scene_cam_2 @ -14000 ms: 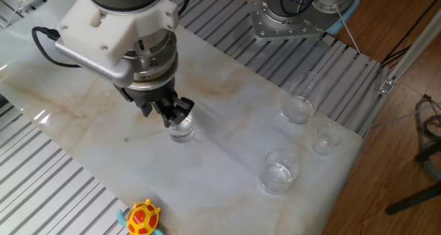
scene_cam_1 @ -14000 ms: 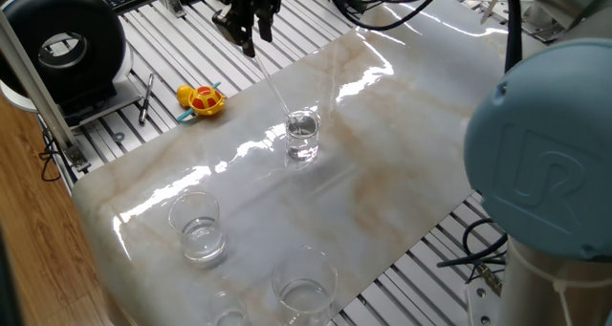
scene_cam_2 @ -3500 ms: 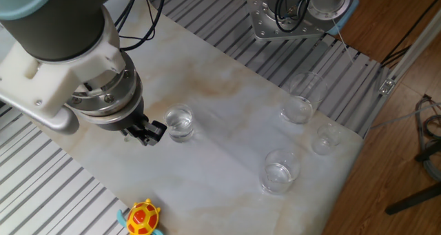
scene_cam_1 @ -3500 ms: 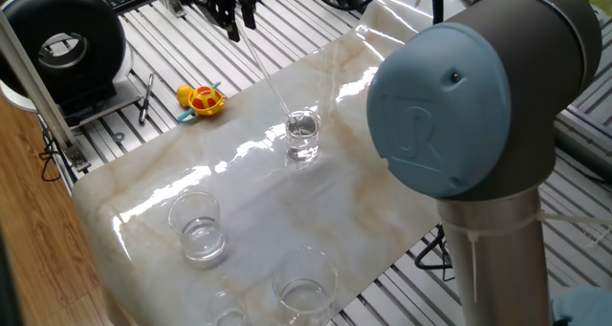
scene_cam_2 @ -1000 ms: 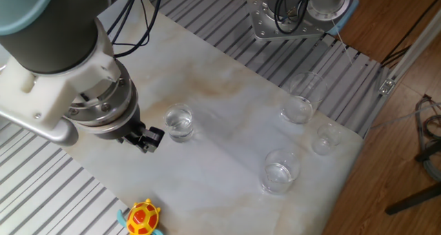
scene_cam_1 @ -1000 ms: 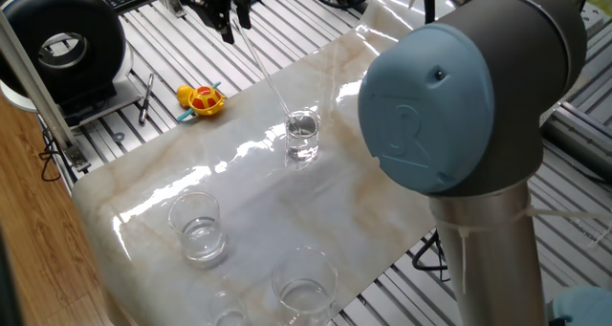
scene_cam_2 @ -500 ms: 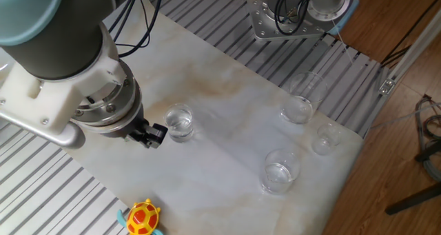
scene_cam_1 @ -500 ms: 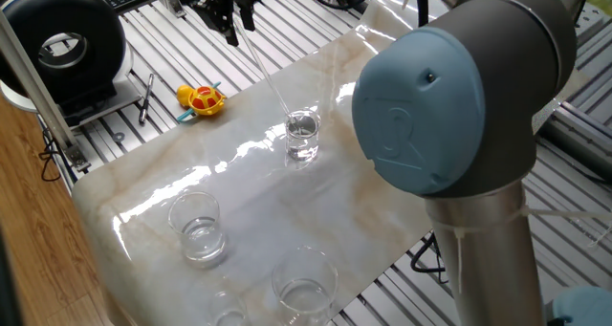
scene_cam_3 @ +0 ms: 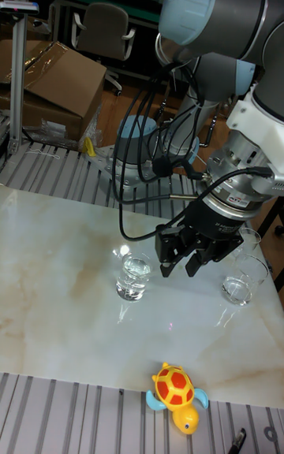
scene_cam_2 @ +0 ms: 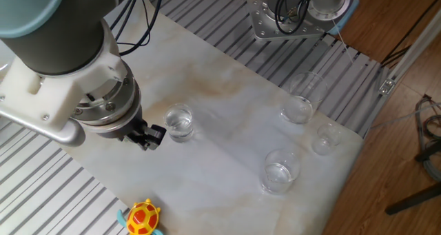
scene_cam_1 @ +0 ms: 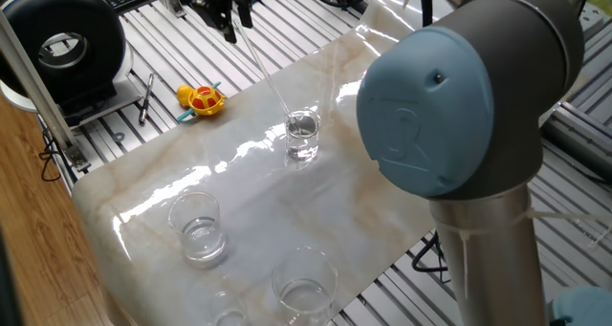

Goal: Stir the beaker with a glass rod

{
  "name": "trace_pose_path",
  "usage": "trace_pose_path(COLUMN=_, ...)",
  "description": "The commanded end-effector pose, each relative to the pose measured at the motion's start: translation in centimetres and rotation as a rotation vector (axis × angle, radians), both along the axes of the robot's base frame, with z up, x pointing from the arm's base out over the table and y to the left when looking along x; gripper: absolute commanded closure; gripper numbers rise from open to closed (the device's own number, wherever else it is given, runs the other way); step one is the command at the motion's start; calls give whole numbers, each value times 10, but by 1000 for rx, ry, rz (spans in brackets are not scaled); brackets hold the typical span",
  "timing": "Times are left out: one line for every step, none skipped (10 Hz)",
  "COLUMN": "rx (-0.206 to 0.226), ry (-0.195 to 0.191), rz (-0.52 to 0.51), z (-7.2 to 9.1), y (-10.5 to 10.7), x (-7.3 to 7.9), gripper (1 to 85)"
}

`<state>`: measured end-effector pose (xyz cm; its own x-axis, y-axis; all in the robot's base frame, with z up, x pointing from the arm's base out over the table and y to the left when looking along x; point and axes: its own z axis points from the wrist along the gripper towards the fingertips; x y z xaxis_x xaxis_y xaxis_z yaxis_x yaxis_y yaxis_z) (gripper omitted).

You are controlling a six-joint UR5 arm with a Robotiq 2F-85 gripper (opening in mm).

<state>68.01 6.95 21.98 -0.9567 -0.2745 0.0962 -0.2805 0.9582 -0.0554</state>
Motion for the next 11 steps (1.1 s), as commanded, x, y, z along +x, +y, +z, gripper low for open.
trace_pose_path(rx=47, ry=-53, rz=4, z=0, y=12, x=13, gripper=413)
trace_pose_path(rx=61, ry=-82, rz=8, z=0, y=15, x=21, gripper=403)
trace_pose_path(rx=68, ry=-120, rz=7, z=0, y=17, x=31, gripper=393)
trace_pose_path(rx=41, ry=-151, rz=10, z=1, y=10, x=39, gripper=390)
trace_pose_path(rx=41, ry=-122, rz=9, z=0, y=10, x=31, gripper=390)
trace_pose_path(rx=42, ry=-103, rz=3, z=0, y=10, x=26, gripper=390)
trace_pose_path(rx=32, ry=-89, rz=7, z=0, y=8, x=23, gripper=390)
trace_pose_path(rx=36, ry=-71, rz=-1, z=1, y=11, x=22, gripper=390)
trace_pose_path(rx=33, ry=-68, rz=1, z=1, y=12, x=25, gripper=390)
trace_pose_path(rx=25, ry=-62, rz=2, z=1, y=13, x=29, gripper=390)
trace_pose_path(rx=22, ry=-56, rz=1, z=1, y=15, x=32, gripper=390)
